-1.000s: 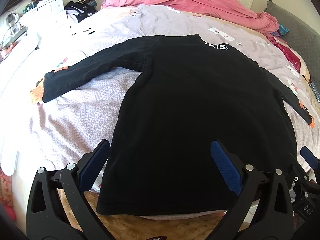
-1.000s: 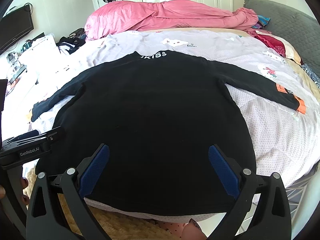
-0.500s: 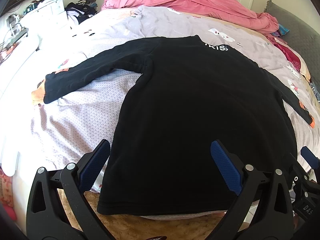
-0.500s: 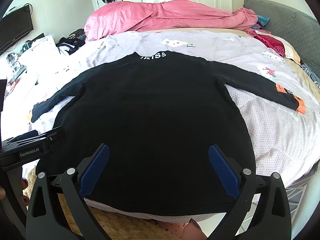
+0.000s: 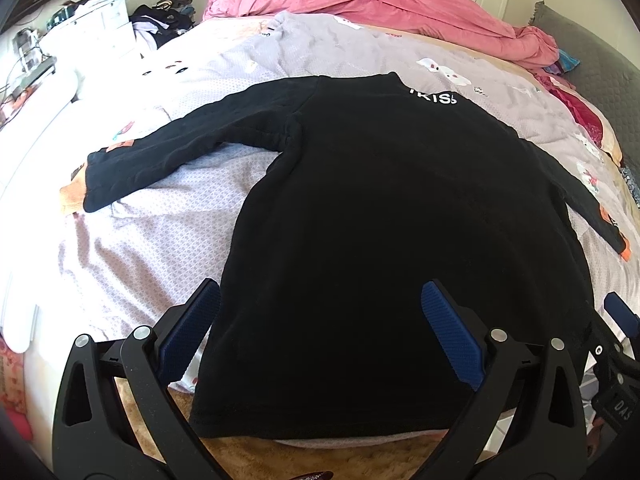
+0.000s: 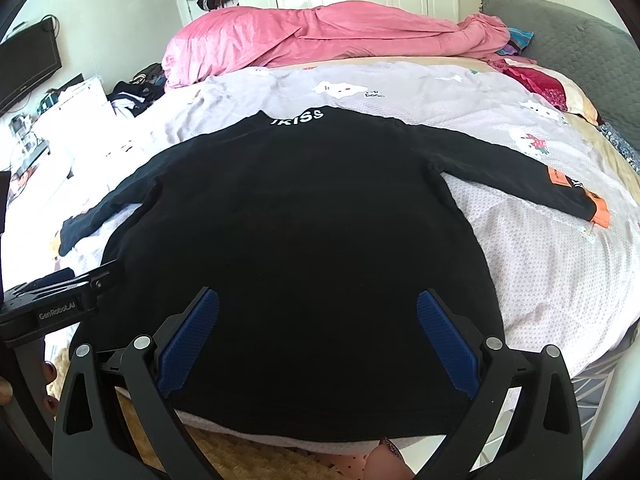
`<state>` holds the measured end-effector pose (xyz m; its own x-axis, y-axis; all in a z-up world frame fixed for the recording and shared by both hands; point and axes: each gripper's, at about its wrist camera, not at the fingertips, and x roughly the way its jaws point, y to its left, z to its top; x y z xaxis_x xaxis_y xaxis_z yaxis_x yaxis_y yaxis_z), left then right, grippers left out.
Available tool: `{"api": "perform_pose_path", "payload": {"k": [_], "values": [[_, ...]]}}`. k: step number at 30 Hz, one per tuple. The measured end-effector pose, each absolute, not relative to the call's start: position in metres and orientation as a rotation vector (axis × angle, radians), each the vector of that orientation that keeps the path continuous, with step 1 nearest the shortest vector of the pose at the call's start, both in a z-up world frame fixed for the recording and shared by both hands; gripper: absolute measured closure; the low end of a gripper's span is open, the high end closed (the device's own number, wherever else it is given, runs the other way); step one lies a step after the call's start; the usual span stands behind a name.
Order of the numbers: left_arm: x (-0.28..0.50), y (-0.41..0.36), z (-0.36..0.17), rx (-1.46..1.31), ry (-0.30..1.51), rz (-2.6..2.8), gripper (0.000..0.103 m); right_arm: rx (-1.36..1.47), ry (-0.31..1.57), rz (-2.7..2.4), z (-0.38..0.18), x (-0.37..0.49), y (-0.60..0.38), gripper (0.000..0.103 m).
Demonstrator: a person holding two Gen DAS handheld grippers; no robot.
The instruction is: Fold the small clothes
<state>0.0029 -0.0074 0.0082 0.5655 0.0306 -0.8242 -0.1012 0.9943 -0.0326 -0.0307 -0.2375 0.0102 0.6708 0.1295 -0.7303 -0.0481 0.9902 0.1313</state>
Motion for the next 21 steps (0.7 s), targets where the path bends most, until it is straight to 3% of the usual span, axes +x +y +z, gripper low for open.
{"api": "perform_pose_path", "payload": {"k": [21], "values": [[0.057,-0.037,0.013,-0.047,0.965,0.054,0.009,0.181,0.84,-0.063,0.008,0.024,-0.311,0.004]]}}
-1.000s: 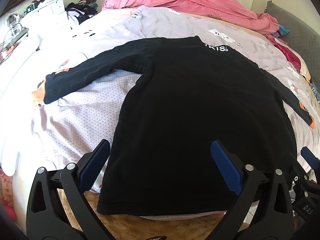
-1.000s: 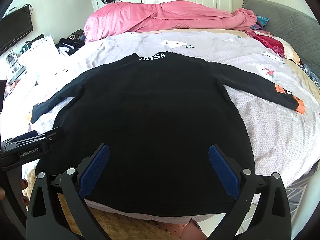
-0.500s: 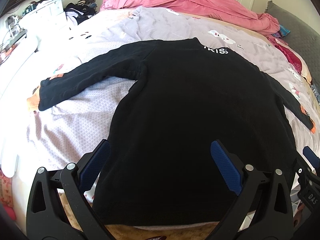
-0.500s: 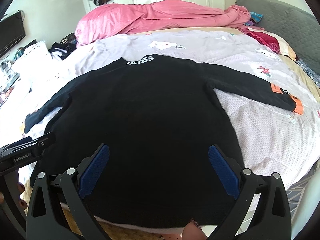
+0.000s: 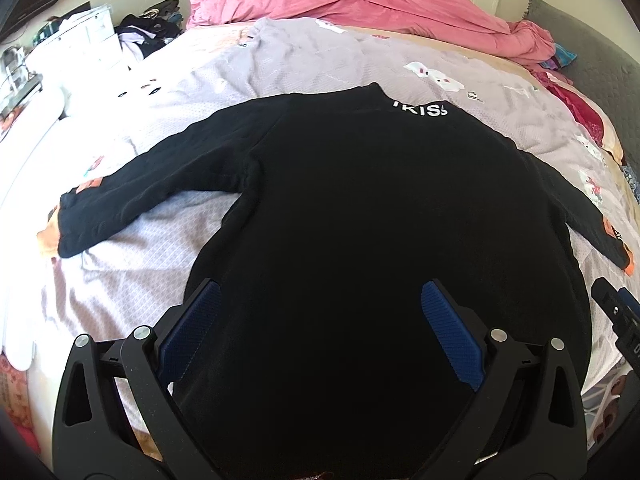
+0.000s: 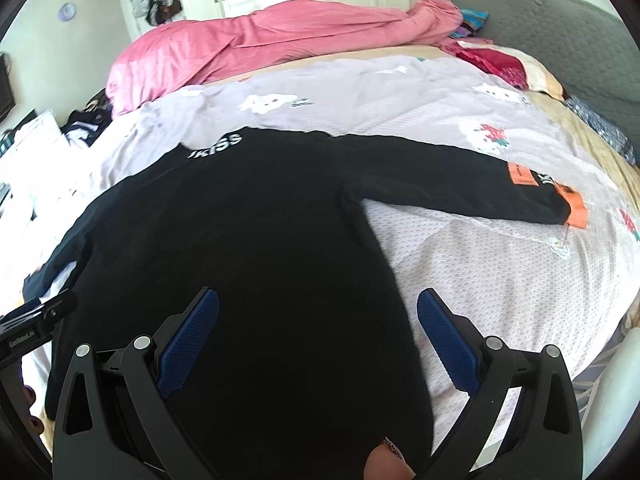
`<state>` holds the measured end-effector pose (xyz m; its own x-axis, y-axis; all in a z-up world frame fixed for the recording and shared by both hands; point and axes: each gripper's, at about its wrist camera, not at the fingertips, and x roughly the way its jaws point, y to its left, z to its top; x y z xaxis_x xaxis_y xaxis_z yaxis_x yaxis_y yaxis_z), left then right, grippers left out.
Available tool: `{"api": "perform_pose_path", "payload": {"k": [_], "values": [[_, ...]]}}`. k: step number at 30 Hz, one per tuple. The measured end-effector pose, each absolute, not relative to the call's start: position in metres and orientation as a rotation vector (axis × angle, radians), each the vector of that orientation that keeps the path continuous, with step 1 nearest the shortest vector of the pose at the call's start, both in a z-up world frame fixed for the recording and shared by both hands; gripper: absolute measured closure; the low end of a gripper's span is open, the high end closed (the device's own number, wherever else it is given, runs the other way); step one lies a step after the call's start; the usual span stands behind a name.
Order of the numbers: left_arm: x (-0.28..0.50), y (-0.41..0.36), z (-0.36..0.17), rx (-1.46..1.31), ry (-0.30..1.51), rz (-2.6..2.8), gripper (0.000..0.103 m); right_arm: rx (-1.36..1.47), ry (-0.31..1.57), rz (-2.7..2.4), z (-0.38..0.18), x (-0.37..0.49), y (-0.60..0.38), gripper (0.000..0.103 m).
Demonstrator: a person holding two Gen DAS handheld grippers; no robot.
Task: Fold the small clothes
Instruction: 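Grasp the orange sleeve cuff with the right tool and lift it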
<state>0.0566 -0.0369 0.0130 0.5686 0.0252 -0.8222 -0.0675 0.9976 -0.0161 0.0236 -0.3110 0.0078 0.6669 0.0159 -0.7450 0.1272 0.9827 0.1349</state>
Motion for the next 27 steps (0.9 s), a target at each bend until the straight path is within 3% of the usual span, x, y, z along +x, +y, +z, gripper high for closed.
{"api": "perform_pose_path", "payload": {"k": [27], "values": [[0.147,-0.072,0.003,-0.011,1.018,0.018,0.009,0.457,0.92,-0.376,-0.036,0.067,-0.469,0.004]]}}
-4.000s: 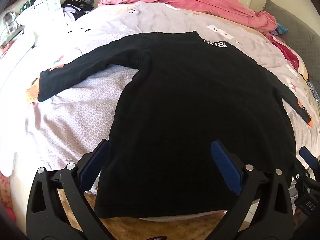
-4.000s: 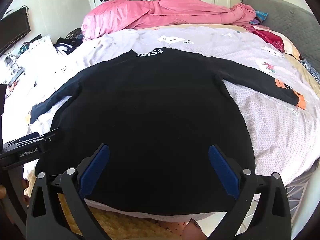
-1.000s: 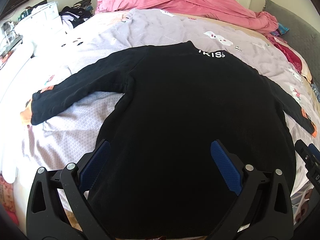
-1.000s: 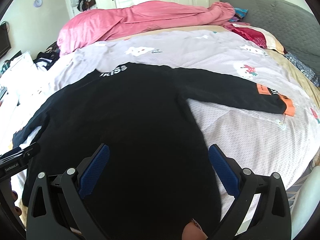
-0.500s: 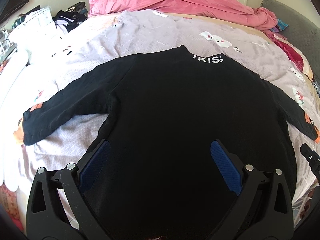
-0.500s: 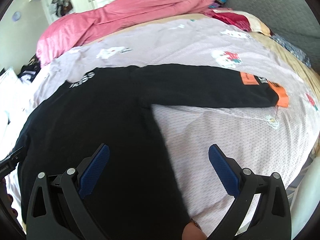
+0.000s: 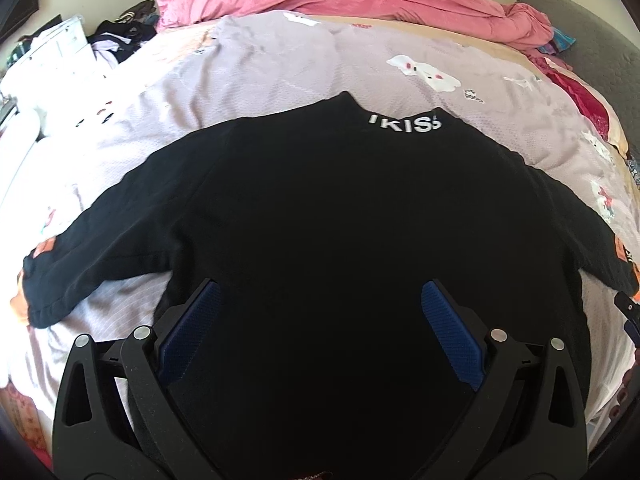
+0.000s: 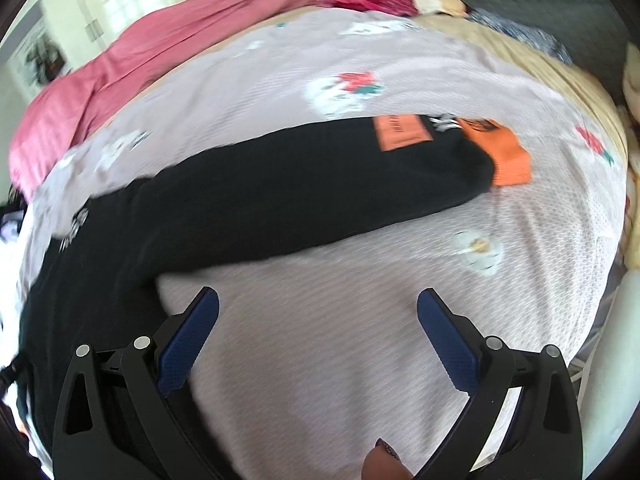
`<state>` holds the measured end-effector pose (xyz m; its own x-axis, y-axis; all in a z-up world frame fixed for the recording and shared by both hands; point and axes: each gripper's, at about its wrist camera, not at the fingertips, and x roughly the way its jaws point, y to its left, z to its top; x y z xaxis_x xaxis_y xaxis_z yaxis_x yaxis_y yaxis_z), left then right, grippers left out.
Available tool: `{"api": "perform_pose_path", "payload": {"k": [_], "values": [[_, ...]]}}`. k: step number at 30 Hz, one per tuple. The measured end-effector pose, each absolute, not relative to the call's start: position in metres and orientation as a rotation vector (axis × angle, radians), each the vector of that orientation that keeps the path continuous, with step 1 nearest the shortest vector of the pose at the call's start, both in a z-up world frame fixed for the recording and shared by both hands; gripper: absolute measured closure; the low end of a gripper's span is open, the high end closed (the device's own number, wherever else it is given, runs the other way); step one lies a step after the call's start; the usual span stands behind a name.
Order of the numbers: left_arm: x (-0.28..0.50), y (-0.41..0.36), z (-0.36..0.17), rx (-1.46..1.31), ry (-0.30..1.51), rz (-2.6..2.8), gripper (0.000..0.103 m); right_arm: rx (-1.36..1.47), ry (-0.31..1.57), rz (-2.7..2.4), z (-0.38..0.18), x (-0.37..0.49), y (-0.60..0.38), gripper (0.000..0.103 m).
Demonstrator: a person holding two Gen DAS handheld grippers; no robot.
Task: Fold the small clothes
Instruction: 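Grasp the orange sleeve cuff with the right tool and lift it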
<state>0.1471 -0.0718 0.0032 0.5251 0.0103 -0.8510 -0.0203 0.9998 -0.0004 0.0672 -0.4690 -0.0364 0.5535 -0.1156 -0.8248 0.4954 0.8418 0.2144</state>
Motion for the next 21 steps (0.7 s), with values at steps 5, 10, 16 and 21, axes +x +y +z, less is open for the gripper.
{"api": "perform_pose_path", "payload": {"k": [5,10,16,21], "values": [[0.162,-0.086,0.001,-0.016,1.029,-0.003,0.009,0.525,0.894,-0.444,-0.044,0.07,-0.511,0.004],[0.177,-0.103,-0.001,0.0,1.041,-0.021,0.009,0.599,0.88,-0.482,-0.052,0.073,-0.548,0.004],[0.189,-0.118,-0.005,0.002,1.048,-0.045,0.009,0.649,0.842,-0.502,-0.058,0.084,-0.577,0.004],[0.198,-0.122,-0.008,-0.015,1.035,-0.056,0.009,0.669,0.802,-0.491,-0.06,0.095,-0.594,0.004]]}}
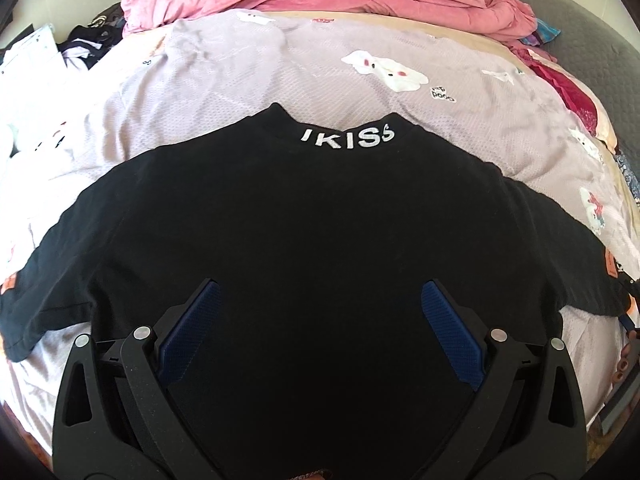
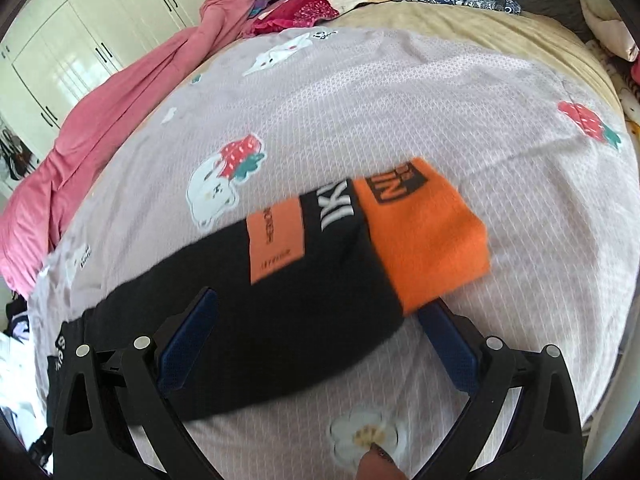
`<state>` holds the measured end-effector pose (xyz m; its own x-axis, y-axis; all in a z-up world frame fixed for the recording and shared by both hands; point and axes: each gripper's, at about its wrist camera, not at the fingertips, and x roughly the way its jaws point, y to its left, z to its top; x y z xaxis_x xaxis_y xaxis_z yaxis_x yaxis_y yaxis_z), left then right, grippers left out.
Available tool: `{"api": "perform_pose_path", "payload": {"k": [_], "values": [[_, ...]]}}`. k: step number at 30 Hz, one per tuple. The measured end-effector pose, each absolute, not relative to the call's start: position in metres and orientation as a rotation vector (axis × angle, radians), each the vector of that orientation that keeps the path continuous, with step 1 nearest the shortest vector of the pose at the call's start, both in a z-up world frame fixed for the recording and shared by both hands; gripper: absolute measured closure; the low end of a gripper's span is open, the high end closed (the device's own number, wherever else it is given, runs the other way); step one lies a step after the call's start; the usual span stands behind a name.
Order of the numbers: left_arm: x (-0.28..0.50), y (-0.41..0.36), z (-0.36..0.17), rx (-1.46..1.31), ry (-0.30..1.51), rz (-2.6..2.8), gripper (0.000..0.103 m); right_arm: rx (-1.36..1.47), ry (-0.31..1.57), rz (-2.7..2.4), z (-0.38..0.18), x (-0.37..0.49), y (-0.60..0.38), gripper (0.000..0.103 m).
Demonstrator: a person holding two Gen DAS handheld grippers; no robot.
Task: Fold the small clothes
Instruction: 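Grasp the orange sleeve cuff with the right tool and lift it, then carry the sleeve across the shirt body and release it with the right tool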
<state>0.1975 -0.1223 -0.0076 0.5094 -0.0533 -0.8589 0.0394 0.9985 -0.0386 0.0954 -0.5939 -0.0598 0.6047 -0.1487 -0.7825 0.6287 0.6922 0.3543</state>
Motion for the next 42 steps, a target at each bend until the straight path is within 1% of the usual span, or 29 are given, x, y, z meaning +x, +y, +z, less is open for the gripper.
{"api": "perform_pose_path", "payload": {"k": [4,5,6,9,10,12,13,14,15,29,35,42], "values": [[0.206,-0.123,-0.012,-0.01,1.043,-0.04,0.009,0.674,0.773,-0.49,-0.06,0.102,-0.598,0.005],[0.208,-0.123,-0.013,-0.006,1.045,-0.035,0.009,0.676,0.762,-0.488,-0.06,0.103,-0.599,0.01],[0.212,-0.123,-0.014,-0.005,1.047,-0.028,0.009,0.674,0.752,-0.494,-0.059,0.104,-0.599,0.024],[0.217,-0.121,-0.016,-0.006,1.049,-0.021,0.009,0.675,0.737,-0.505,-0.059,0.107,-0.602,0.049],[0.218,-0.121,-0.016,-0.009,1.048,-0.021,0.009,0.681,0.726,-0.507,-0.058,0.105,-0.603,0.055],[0.219,-0.119,-0.016,-0.012,1.048,-0.018,0.009,0.652,0.699,-0.496,-0.052,0.104,-0.599,0.076],[0.219,-0.119,-0.017,-0.014,1.049,-0.019,0.009,0.633,0.69,-0.497,-0.049,0.103,-0.597,0.08],[0.219,-0.118,-0.017,-0.017,1.05,-0.022,0.009,0.62,0.675,-0.487,-0.045,0.102,-0.594,0.086],[0.219,-0.117,-0.017,-0.02,1.05,-0.022,0.009,0.614,0.658,-0.465,-0.041,0.101,-0.591,0.089],[0.214,-0.097,-0.007,-0.069,1.037,-0.022,0.009,0.477,0.534,-0.118,0.035,0.122,-0.494,0.09],[0.213,-0.079,0.0,-0.107,1.028,-0.027,0.009,0.433,0.525,0.045,0.058,0.139,-0.436,0.09],[0.213,-0.051,0.004,-0.15,1.021,-0.008,0.009,0.402,0.555,0.203,0.067,0.159,-0.365,0.09]]}}
